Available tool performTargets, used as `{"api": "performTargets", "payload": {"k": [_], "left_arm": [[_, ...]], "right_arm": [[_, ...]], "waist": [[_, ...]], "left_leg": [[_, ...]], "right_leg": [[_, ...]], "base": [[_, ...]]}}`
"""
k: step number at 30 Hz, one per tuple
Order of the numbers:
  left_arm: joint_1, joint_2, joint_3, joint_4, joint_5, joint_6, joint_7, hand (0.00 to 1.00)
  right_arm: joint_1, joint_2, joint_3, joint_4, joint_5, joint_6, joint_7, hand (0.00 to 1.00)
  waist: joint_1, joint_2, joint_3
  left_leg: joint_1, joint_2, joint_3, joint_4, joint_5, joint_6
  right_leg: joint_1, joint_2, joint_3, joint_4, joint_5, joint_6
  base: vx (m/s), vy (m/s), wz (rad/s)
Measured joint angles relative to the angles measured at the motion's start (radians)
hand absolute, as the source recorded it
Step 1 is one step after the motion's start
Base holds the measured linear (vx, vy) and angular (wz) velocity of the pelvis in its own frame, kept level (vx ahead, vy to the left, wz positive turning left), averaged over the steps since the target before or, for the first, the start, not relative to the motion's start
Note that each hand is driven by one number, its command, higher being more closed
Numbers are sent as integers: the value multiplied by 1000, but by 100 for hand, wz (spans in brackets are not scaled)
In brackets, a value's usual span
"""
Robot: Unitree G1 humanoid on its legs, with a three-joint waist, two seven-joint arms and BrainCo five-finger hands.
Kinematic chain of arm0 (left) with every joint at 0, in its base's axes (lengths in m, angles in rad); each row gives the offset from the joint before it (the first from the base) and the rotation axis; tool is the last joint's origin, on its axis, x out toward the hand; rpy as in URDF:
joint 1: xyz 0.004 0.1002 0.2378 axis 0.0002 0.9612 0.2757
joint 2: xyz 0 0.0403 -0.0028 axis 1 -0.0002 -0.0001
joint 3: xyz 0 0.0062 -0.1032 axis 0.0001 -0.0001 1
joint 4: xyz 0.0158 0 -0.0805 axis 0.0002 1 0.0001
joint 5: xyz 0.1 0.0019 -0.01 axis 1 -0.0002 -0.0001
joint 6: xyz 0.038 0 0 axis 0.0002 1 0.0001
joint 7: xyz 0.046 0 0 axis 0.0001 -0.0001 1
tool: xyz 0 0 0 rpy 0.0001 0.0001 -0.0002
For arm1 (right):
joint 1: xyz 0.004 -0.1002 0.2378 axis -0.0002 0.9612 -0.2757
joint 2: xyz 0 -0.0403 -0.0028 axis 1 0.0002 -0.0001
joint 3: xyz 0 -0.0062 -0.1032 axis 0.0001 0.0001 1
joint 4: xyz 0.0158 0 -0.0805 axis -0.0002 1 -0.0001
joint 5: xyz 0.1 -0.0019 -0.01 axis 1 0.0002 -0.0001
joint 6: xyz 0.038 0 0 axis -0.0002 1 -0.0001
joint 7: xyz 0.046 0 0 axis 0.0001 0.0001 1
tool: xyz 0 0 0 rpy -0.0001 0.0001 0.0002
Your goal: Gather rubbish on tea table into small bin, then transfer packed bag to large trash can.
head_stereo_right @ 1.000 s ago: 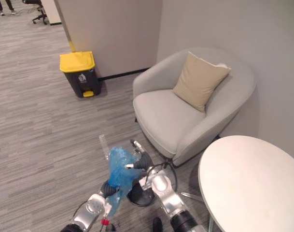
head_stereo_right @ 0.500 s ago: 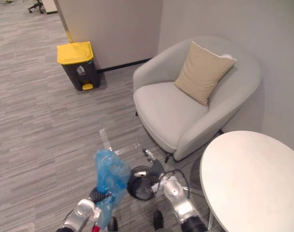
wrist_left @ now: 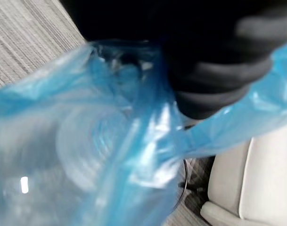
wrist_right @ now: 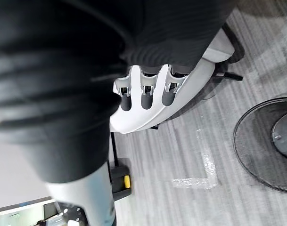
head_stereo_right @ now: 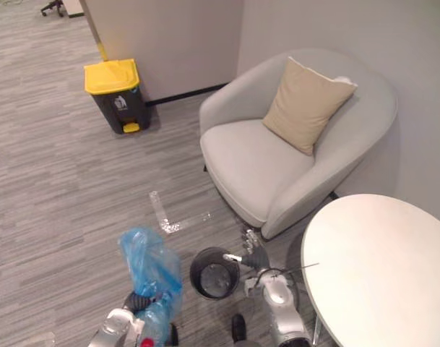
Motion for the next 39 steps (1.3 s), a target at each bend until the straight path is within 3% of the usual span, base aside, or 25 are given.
{"api": "performTargets", "payload": {"k": [8, 14, 24, 27, 30, 32, 33, 34, 35, 37, 39], "left_arm": [[24, 3, 70, 55, -22, 1, 1, 100], [51, 1, 107, 108, -76, 1, 0, 100], [73, -1, 168, 146, -126, 3, -2, 100], [67, -2, 187, 146, -150, 2, -1, 100], [31, -4, 189, 142, -181, 3, 1, 100], [25, -11, 188, 127, -197, 3, 1, 100], [25, -18, 187, 112, -198, 3, 1, 100], [28, -24, 187, 94, -201, 2, 1, 100], [34, -26, 187, 82, -209, 2, 1, 100], [41, -28, 191, 69, -218, 3, 2, 100], [37, -45, 199, 68, -238, 0, 4, 100]], "right_arm": [[0, -29, -17, 210, -187, 15, -18, 0], [-8, -41, -67, 406, -231, 45, -43, 0], [-36, -38, -83, 539, -235, 72, -56, 0], [-72, -31, -95, 568, -235, 74, -75, 0], [-101, -18, -101, 568, -235, 77, -94, 0], [-99, -11, -103, 565, -234, 80, -95, 0], [-93, -4, -103, 559, -233, 80, -97, 0], [-63, 9, -103, 553, -232, 82, -96, 0], [-47, 17, -103, 553, -231, 82, -97, 0], [-39, 24, -104, 553, -231, 81, -99, 0], [-53, 25, -118, 554, -230, 80, -114, 0]], "waist": [[8, -2, 3], [9, -4, 9], [14, -16, 21], [20, -26, 55], [24, -44, 100], [31, -41, 105], [36, -35, 111], [36, -27, 116], [38, -32, 112], [55, -56, 96], [83, -55, 76]], "left_leg": [[17, -1, -9, 0, -1, 0], [31, -7, -28, -1, -2, 2], [48, -20, -34, 0, -7, 10], [46, -21, -24, 4, -6, 12], [-48, -20, -27, 139, -60, 30], [-90, -12, -34, 213, -104, 47], [-99, -9, -43, 237, -114, 53], [-98, -15, -84, 254, -114, 53], [-98, -21, -111, 260, -113, 51], [-108, -38, -139, 257, -109, 32], [-146, -39, -152, 238, -75, 27]], "right_leg": [[19, -1, -10, 4, -9, 0], [35, -9, -30, 17, -28, 4], [51, -24, -34, 39, -41, 12], [30, -24, -23, 70, -41, 12], [-44, -37, -25, 159, -49, 19], [-53, -43, -22, 184, -59, 31], [-65, -46, -13, 270, -116, 31], [-91, -39, -5, 483, -225, 27], [-86, -35, 2, 555, -265, 38], [-68, -33, 20, 522, -300, 29], [-53, -27, 14, 416, -327, -7]], "base": [[-1, -1, 2], [-1, -2, 8], [2, 6, 4], [-41, 10, -10], [-111, 12, 1], [-81, 20, 12], [-53, 1, 59], [-44, -56, 89], [-13, -93, 88], [-5, -121, 54], [-10, -106, 38]]}}
